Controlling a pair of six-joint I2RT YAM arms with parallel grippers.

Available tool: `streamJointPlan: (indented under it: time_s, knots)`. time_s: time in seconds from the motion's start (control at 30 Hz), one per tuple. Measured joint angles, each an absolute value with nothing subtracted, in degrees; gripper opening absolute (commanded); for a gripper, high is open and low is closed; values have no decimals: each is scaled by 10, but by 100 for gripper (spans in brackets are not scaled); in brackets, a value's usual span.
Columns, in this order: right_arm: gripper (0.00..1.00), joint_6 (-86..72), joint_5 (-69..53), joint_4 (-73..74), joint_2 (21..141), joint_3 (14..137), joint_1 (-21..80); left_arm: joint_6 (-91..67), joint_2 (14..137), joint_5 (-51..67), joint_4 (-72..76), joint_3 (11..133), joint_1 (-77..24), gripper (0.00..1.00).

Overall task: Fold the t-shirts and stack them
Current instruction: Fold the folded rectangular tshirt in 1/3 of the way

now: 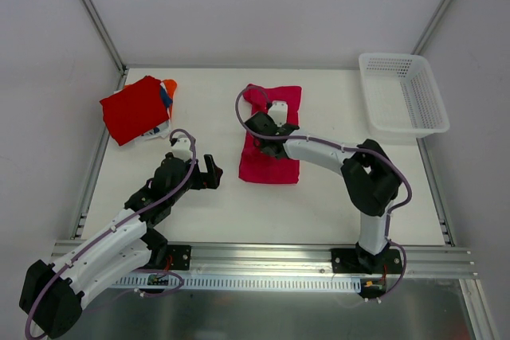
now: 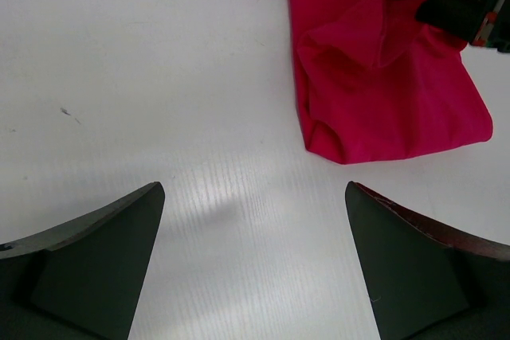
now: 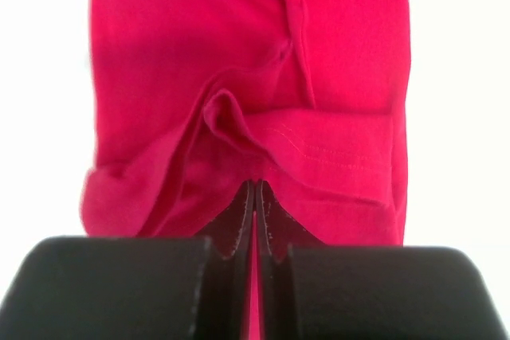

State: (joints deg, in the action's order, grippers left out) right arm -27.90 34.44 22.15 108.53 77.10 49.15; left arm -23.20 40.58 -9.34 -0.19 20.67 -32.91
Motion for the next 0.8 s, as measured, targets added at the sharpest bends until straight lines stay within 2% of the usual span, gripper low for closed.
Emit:
streamJointPlan:
  time_s: [0.37,0.6,0.63,0.67,0.7,0.73,0.77,0.8]
  knots:
    - [1,-213,337,223,1134,923,436,-232,411,-90,2,207,-329,99]
    - [2,-192,326,230,1235,1016,404,-232,412,-81,3,206,-329,99]
    - [9,-193,325,231,1246,1019,400,-232,412,-80,3,206,-329,99]
    - [21,-195,324,232,1254,1019,396,-232,413,-79,3,206,-329,99]
    - [69,-195,322,236,1261,1019,394,-232,415,-79,3,206,-329,99]
    - [94,-204,323,240,1269,1019,390,-232,418,-79,4,206,-329,99]
    - [99,-202,324,243,1273,1019,388,-232,421,-79,4,206,-329,99]
    - [99,-203,325,247,1277,1019,386,-233,424,-79,4,206,-329,99]
